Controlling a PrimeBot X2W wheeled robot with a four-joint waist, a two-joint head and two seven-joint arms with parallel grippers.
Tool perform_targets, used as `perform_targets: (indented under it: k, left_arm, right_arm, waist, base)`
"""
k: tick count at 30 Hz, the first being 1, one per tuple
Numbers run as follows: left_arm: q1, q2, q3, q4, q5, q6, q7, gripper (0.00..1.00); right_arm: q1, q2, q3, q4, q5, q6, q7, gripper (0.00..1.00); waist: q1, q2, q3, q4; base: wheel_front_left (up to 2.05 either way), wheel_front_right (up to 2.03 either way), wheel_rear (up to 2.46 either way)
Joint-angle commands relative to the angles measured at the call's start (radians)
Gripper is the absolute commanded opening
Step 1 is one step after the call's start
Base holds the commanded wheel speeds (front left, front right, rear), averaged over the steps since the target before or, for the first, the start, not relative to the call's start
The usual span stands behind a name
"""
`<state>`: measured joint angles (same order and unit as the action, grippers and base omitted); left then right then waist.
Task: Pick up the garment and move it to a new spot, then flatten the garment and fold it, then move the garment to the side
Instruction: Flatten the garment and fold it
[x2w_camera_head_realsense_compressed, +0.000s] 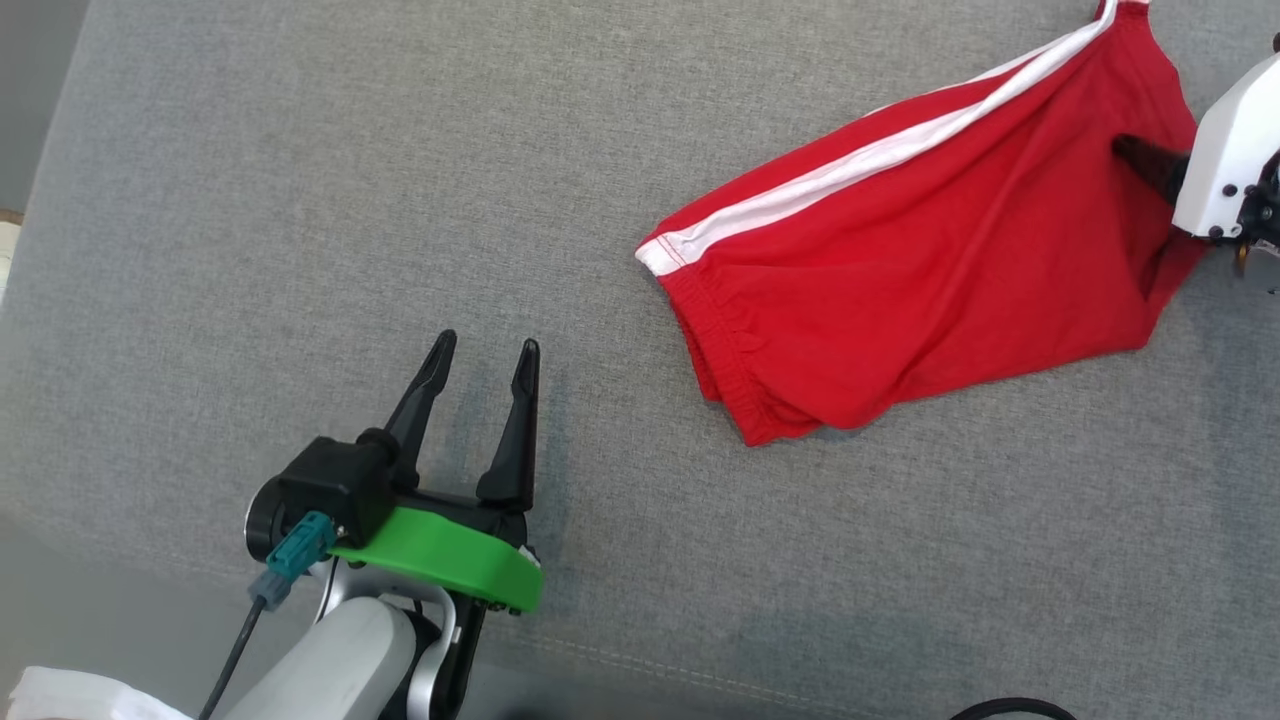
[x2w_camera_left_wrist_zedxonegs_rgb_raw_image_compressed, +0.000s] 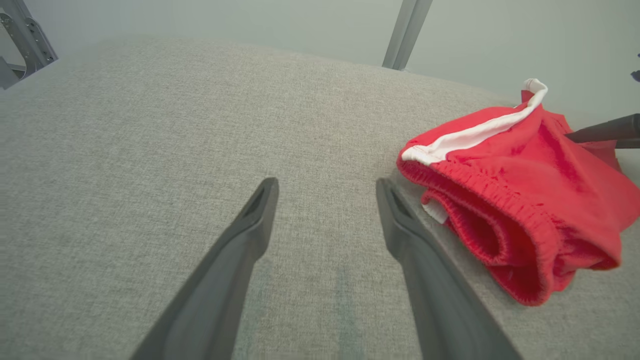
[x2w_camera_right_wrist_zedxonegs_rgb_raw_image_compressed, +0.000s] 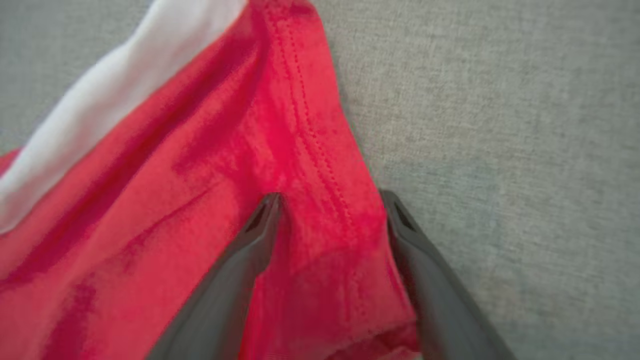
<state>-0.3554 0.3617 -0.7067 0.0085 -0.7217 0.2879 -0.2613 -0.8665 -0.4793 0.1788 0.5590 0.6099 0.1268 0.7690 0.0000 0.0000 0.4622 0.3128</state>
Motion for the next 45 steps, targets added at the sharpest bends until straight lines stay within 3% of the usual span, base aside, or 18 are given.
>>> perform_targets:
  k: [1,2,8,14,21,28,34,40,45]
  left_arm:
    - [0.012,-0.002,0.004,0.003,0.008,-0.007,-0.004,1.0]
    - [0.016,-0.003,0.007,0.007,0.007,-0.013,-0.004,1.0]
    - [0.04,0.002,0.008,0.038,-0.002,-0.048,-0.004,1.0]
    - [0.082,0.021,0.006,0.073,-0.008,-0.064,-0.002,1.0]
    - [0.15,0.052,-0.008,0.087,-0.024,-0.041,0.031,1.0]
    - [0.197,0.07,-0.016,0.052,-0.031,-0.025,0.036,1.0]
    - [0.225,0.08,-0.021,0.048,-0.026,-0.044,0.022,1.0]
    - [0.235,0.071,-0.022,0.064,-0.013,-0.058,0.013,1.0]
    - [0.244,0.054,-0.022,0.098,0.002,-0.081,0.002,1.0]
  right_arm:
    - [0.053,0.049,0.026,0.025,0.019,0.007,0.033,0.76]
    - [0.066,0.054,0.022,0.021,0.038,0.007,0.051,0.0]
    - [0.113,0.052,-0.034,-0.016,0.116,0.004,0.103,0.0]
    - [0.168,0.046,-0.086,-0.048,0.14,0.003,0.078,0.0]
    - [0.267,0.058,-0.168,-0.032,0.151,0.003,0.068,0.0]
    - [0.389,0.083,-0.263,-0.04,0.143,0.003,-0.042,0.0]
    - [0.442,0.079,-0.336,-0.033,0.116,0.003,-0.154,0.0]
    - [0.403,0.061,-0.314,-0.093,0.096,0.004,-0.192,0.0]
    - [0.361,0.073,-0.191,-0.199,0.111,0.004,-0.154,0.0]
  waist:
    - [0.0,0.0,-0.007,0.003]
    - [0.0,0.0,-0.012,0.001]
    - [0.0,0.0,-0.06,-0.036]
    - [0.0,0.0,-0.158,-0.107]
    - [0.0,0.0,-0.274,-0.173]
    - [0.0,0.0,-0.295,-0.198]
    - [0.0,0.0,-0.302,-0.201]
    - [0.0,0.0,-0.325,-0.209]
    - [0.0,0.0,-0.361,-0.208]
  base:
    - [0.0,0.0,0.0]
    - [0.0,0.0,0.0]
    - [0.0,0.0,0.0]
    - [0.0,0.0,0.0]
    - [0.0,0.0,0.0]
    - [0.0,0.0,0.0]
    - [0.0,0.0,0.0]
    - [0.0,0.0,0.0]
    - [0.0,0.0,0.0]
